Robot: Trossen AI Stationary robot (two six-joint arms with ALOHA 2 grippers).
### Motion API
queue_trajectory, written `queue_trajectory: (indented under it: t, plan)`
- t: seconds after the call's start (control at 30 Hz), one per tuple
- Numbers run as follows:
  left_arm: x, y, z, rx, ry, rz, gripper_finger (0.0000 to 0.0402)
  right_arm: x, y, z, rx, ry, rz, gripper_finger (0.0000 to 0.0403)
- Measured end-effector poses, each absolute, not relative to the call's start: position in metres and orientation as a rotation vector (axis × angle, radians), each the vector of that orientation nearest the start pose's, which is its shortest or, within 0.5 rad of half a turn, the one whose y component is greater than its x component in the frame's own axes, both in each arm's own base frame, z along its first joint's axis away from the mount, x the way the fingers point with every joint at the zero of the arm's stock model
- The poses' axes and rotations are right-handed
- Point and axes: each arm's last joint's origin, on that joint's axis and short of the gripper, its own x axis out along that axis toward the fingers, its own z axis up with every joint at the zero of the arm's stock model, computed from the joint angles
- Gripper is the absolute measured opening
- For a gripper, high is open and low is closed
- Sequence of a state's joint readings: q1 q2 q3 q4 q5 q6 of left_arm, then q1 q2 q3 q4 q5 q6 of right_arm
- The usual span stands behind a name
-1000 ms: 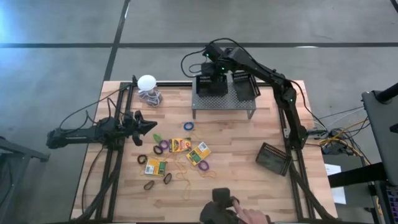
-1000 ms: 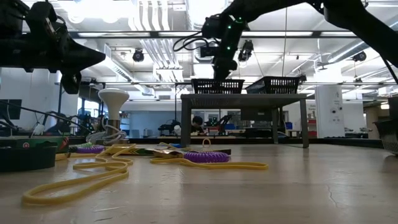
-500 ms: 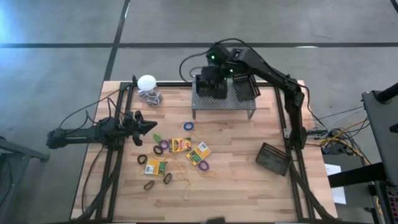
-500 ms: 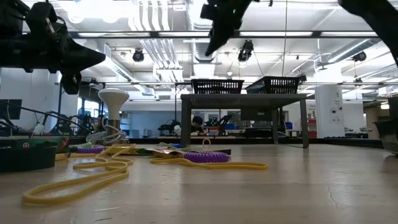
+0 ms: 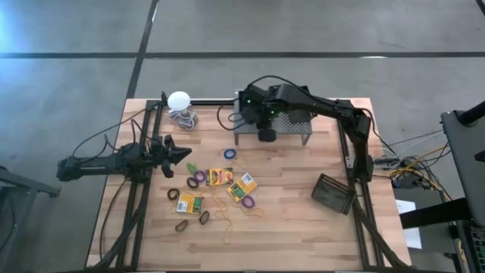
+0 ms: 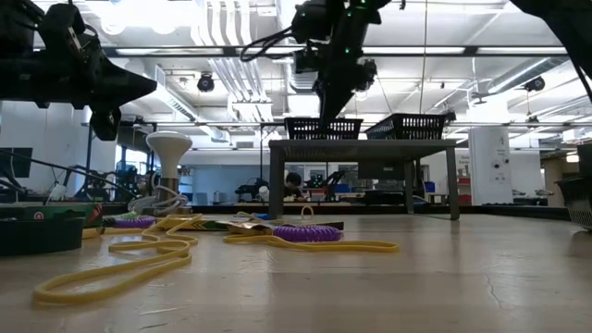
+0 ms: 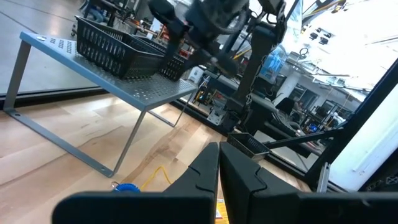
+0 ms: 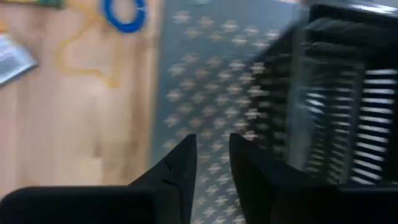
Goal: Pick & Place Office Desk Supplies
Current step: Put the bottom black bin on the shelf
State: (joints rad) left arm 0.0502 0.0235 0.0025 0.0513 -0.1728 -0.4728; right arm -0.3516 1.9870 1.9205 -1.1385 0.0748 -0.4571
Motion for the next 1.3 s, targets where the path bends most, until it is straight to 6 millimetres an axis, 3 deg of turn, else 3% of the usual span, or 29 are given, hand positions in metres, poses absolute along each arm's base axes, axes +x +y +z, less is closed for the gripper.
queue_trajectory:
  t: [0.23, 0.47, 1.13, 1.3]
  plan:
    - [0.098, 0.01, 0.167, -0.473, -0.082, 0.212, 0.0019, 0.377, -0.161, 0.296, -0.225, 1.256, -0.163, 0.0055]
    - [0.098, 0.01, 0.167, -0.47, -0.082, 0.214, 0.0019, 0.378, -0.176, 0.296, -0.209, 1.193, -0.219, 0.0048]
    - [0.098, 0.01, 0.167, -0.469, -0.086, 0.23, 0.0019, 0.39, -0.18, 0.291, -0.196, 1.062, -0.274, 0.0048]
    - [0.098, 0.01, 0.167, -0.47, -0.086, 0.23, 0.0019, 0.379, -0.167, 0.306, -0.193, 1.093, -0.25, 0.0048]
